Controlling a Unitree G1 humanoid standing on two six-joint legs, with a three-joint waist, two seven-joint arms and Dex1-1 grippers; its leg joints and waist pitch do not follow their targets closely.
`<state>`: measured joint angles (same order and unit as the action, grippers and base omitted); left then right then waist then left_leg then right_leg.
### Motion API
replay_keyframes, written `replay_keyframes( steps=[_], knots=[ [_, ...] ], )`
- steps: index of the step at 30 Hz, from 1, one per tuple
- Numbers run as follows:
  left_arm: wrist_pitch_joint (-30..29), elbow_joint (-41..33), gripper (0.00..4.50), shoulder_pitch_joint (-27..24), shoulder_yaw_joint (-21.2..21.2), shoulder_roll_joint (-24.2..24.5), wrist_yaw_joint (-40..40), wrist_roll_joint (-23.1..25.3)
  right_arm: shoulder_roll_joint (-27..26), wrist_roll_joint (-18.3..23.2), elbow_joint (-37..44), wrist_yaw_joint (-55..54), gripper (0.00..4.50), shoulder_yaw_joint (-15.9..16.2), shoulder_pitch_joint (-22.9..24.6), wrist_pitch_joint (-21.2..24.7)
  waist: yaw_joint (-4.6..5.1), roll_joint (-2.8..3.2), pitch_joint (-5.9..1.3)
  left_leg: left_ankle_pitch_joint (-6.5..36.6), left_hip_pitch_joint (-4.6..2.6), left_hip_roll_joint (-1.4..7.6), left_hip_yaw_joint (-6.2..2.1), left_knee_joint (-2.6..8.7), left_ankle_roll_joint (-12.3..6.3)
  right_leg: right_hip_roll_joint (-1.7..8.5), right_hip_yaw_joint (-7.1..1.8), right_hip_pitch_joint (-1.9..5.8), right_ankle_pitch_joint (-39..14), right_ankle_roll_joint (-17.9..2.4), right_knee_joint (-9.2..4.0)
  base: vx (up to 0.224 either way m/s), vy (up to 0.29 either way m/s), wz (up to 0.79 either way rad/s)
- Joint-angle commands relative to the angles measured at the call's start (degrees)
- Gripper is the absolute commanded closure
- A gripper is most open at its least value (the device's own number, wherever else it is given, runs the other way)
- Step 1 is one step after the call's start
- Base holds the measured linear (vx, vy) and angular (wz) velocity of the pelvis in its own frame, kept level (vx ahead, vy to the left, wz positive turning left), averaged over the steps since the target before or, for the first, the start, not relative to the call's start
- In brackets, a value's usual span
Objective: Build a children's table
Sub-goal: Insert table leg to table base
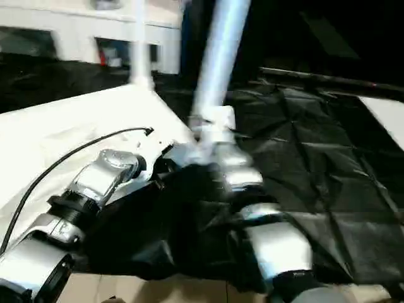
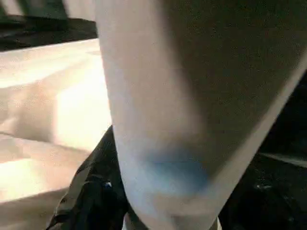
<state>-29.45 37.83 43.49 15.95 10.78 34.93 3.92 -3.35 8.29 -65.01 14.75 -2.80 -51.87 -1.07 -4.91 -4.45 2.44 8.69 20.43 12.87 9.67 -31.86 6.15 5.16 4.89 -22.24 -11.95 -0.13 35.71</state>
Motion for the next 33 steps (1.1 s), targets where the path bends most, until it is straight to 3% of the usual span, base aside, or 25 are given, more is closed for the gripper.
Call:
replay_keyframes(
  steps=[1,2,6,13,14,16,19,21,24,27,33],
  knots=[
    [1.06,-1.12,4.50,3.11,-2.12,-0.04,-2.55,0.34,-0.17,-0.81,-6.52,-0.02,2.60,0.18,3.45,3.31,-0.22,1.03,-2.81,21.26,-0.22,0.46,-0.15,3.95,2.18,3.14,-2.61,1.65,-19.92,-7.15,-5.58,0.000,0.000,0.00],
    [1.13,-1.19,4.50,3.05,-2.14,-0.01,-2.38,0.31,-0.26,-0.97,-6.68,0.02,2.60,0.06,3.25,3.24,-0.23,0.98,-2.78,21.60,-0.55,0.55,-0.06,3.87,2.06,3.12,-2.72,1.29,-19.67,-7.41,-5.67,0.000,0.000,0.00],
    [1.81,-2.05,4.50,2.52,-2.12,0.22,-0.75,-0.31,-0.20,-2.45,-6.99,0.87,2.60,0.88,2.60,3.19,-0.25,1.08,-2.83,19.97,-0.23,0.52,0.02,3.94,2.01,2.95,-2.78,1.55,-16.09,-8.24,-5.24,0.000,0.000,0.00],
    [5.36,-4.44,4.50,1.12,-0.81,1.81,3.21,-0.85,0.64,-1.70,-6.50,3.25,2.60,-0.39,1.09,1.45,-0.35,1.27,-3.05,18.13,0.00,0.49,0.06,3.87,1.75,3.03,-2.82,1.80,-13.52,-8.70,-4.97,0.000,0.000,0.00],
    [6.05,-5.10,4.50,0.66,-0.46,2.27,4.20,-0.90,0.91,-1.67,-6.19,4.21,2.60,-0.34,0.98,1.22,-0.33,1.19,-3.21,17.45,0.06,0.53,0.09,3.82,1.62,3.03,-2.82,1.90,-12.36,-8.89,-4.86,0.000,0.000,0.00],
    [8.61,-7.24,4.50,-0.91,0.58,3.79,7.82,-1.42,1.92,-1.93,-5.16,7.49,2.60,0.02,0.71,0.75,-0.40,1.12,-3.52,12.65,0.56,0.57,0.27,3.40,0.61,2.91,-2.78,2.26,-4.75,-10.47,-3.93,0.000,0.000,0.00],
    [9.71,-9.75,4.50,-3.11,0.98,5.64,11.77,-2.65,3.90,-1.98,-3.32,13.17,2.60,0.61,0.79,1.54,-0.42,1.27,-3.54,9.23,0.36,0.47,0.57,3.08,-0.20,2.58,-2.75,2.32,1.70,-12.53,-3.25,0.000,0.000,0.00],
    [11.15,-11.85,4.50,-4.86,1.49,7.17,15.01,-3.47,5.79,-1.98,-1.68,17.67,2.60,1.34,1.14,2.52,-0.48,1.27,-3.61,8.70,0.41,0.56,0.56,3.01,-0.99,2.65,-2.68,2.62,3.05,-13.30,-3.08,0.000,0.000,0.00],
    [12.93,-14.40,4.50,-6.71,2.08,8.74,19.01,-4.65,7.85,-1.96,0.23,22.43,2.60,2.12,1.86,3.34,-0.70,1.27,-3.52,8.25,0.15,0.51,0.78,2.92,-1.45,2.57,-2.75,2.53,3.43,-13.91,-3.11,0.000,0.000,0.00],
    [14.72,-17.98,4.50,-9.29,2.82,11.21,24.01,-6.06,10.74,-0.58,4.08,30.33,2.60,2.48,3.42,5.48,-0.80,1.14,-3.33,10.44,0.19,0.60,0.72,3.05,-1.29,2.71,-2.73,2.66,-0.05,-13.51,-3.41,0.000,0.000,0.00],
    [15.16,-20.51,4.50,-10.86,2.26,12.91,26.56,-6.90,13.08,2.32,9.43,38.27,2.60,1.94,6.21,9.93,-1.27,1.11,-3.26,11.04,-0.09,0.65,0.83,3.06,-0.72,2.68,-2.89,2.43,-2.61,-12.94,-3.55,0.000,0.000,0.00]
  ],
)
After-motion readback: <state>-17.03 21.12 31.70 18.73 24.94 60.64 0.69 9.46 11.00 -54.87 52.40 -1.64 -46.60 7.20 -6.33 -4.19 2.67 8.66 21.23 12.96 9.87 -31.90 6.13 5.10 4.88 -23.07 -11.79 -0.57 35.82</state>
